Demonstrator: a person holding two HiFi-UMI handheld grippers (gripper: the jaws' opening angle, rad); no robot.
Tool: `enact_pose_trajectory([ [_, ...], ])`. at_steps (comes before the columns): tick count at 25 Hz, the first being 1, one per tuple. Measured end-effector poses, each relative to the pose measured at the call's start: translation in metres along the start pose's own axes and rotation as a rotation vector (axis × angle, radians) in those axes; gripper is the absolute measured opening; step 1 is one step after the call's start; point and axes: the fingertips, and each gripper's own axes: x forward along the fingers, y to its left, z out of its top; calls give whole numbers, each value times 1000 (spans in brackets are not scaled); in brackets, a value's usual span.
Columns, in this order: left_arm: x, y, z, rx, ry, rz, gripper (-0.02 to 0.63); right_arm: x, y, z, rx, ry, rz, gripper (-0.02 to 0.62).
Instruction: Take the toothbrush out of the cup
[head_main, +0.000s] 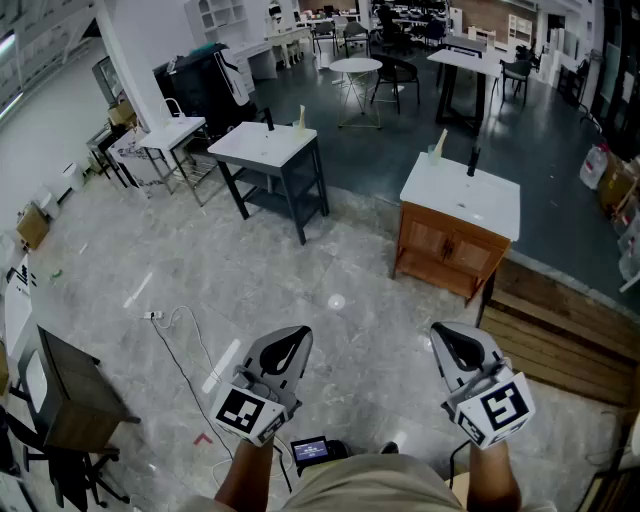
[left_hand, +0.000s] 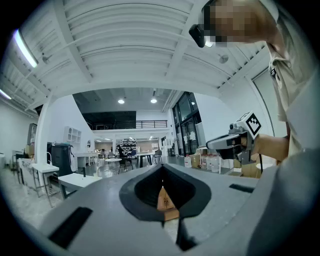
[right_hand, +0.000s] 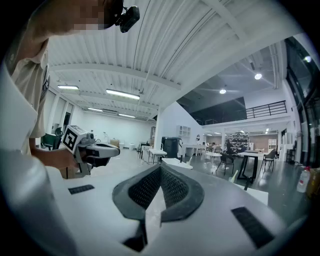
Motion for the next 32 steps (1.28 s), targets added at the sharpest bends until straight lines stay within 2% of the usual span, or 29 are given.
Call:
enact_pose_trajectory([
  [18, -13, -6, -2, -2, -2, 7, 6, -10, 15, 0, 22, -2, 14, 5],
  [32, -28, 34, -25, -18, 7, -12, 6, 30, 43, -9, 30, 17, -6, 5],
])
